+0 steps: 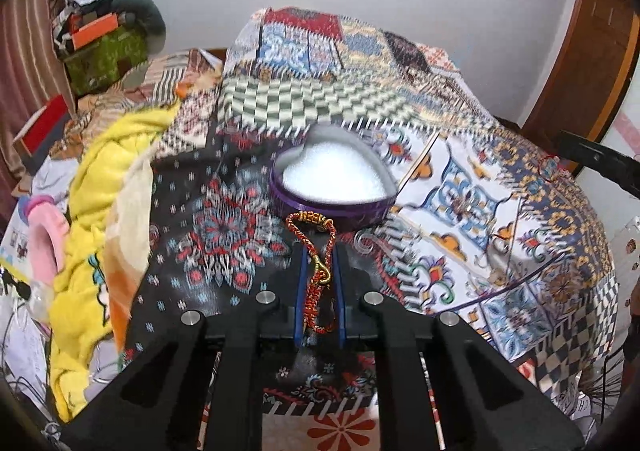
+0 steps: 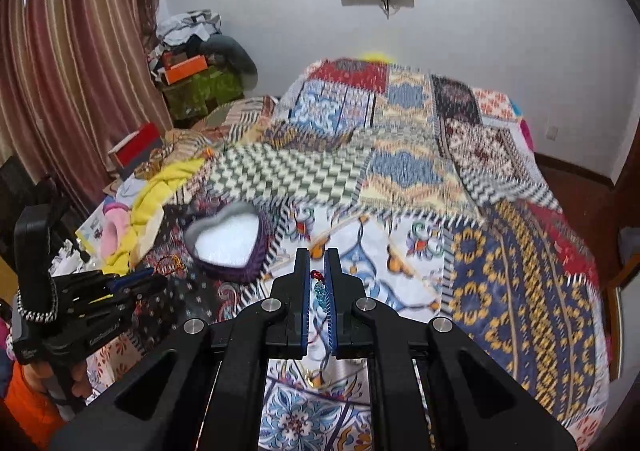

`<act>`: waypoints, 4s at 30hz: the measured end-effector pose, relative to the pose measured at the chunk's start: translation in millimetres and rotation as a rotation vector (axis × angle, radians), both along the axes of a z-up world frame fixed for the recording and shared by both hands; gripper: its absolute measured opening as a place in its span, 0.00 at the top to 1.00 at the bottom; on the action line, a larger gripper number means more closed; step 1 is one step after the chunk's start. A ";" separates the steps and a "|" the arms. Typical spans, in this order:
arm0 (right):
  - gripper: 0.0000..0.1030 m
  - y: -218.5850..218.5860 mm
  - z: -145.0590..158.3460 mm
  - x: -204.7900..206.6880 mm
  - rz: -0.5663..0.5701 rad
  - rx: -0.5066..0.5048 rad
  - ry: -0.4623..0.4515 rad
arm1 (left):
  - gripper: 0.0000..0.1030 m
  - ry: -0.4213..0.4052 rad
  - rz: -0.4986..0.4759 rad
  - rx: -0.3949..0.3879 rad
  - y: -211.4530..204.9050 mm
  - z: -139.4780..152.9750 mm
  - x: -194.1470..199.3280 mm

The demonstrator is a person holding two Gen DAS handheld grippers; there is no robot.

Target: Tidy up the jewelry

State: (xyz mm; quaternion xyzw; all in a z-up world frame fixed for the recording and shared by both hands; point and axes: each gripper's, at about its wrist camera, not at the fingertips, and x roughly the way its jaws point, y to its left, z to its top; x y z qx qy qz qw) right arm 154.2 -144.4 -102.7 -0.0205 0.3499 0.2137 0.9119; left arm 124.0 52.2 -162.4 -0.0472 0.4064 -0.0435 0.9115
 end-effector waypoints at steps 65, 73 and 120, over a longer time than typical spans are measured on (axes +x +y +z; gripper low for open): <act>0.71 125.1 -38.1 79.5 0.243 -0.025 0.164 | 0.49 -0.082 0.066 0.123 43.1 23.9 62.4; 0.52 105.6 -13.1 71.1 0.189 -0.016 0.076 | 0.46 -0.099 0.071 0.125 39.9 32.7 58.6; 0.51 -8.5 -99.8 -24.5 0.080 -0.121 0.299 | 0.40 0.157 -0.094 0.083 -40.1 -39.9 -5.6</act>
